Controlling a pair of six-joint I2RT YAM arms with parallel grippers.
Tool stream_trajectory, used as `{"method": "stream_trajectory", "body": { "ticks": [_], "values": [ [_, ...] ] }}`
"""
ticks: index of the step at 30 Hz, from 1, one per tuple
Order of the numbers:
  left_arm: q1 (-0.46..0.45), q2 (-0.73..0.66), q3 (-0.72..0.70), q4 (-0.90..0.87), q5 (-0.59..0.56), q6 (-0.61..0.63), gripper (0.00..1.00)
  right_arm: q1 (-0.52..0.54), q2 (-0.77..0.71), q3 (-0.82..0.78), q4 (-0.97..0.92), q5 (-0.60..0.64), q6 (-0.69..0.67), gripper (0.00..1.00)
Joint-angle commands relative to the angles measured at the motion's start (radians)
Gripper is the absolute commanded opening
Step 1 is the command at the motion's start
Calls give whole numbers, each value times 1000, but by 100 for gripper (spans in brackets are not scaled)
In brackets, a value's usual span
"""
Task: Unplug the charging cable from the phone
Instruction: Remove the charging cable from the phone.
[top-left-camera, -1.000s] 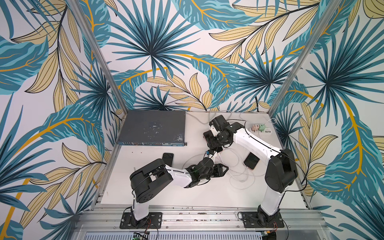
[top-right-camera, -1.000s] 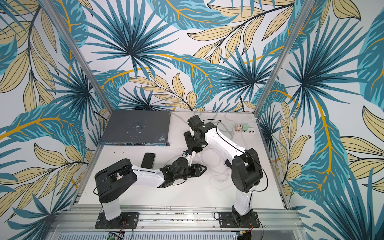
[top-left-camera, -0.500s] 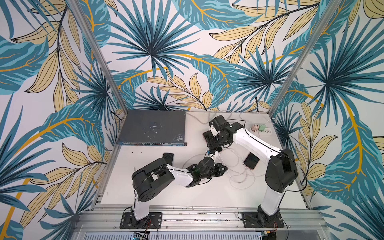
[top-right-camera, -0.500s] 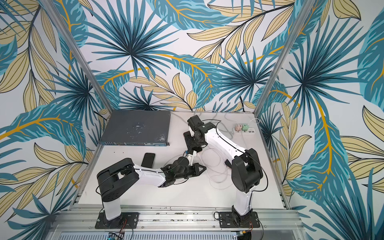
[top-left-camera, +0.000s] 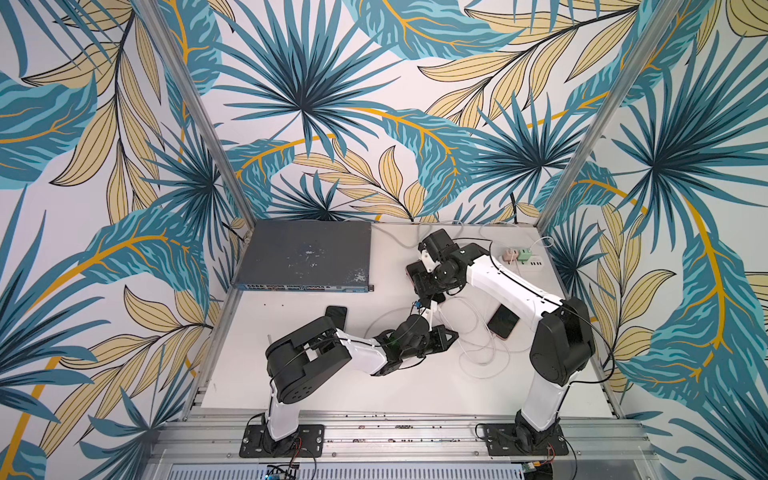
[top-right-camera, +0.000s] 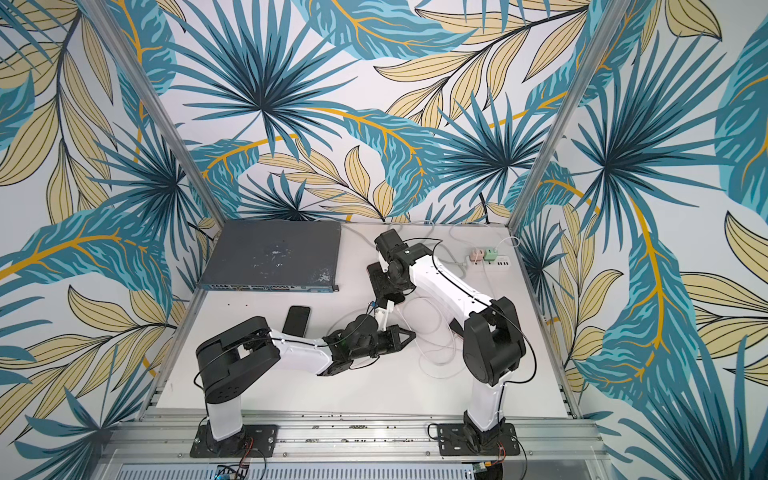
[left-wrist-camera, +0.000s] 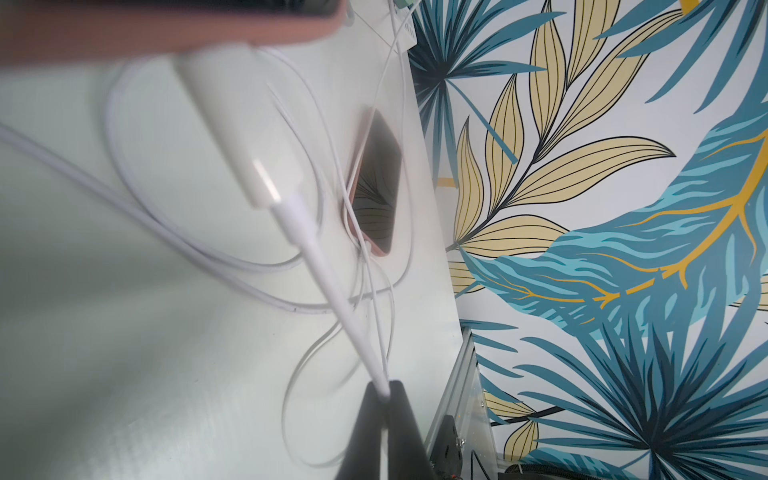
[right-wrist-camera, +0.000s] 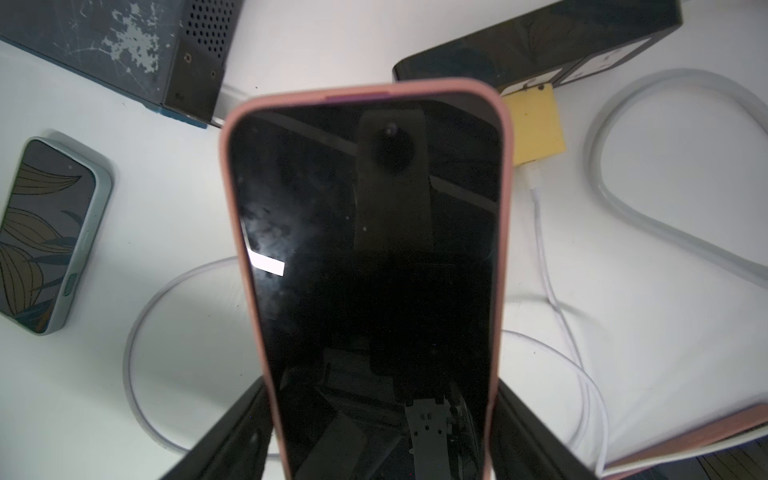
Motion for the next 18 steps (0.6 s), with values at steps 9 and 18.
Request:
{"method": "stream_trajectory", "body": {
  "ticks": [9, 18],
  "values": [
    [-41, 14, -17, 81, 1, -16, 0, 8, 17, 62, 0, 15, 6, 58],
    [-41, 16, -26, 82, 0, -26, 0, 8, 22, 74, -8, 24, 2, 58]
  ]
}}
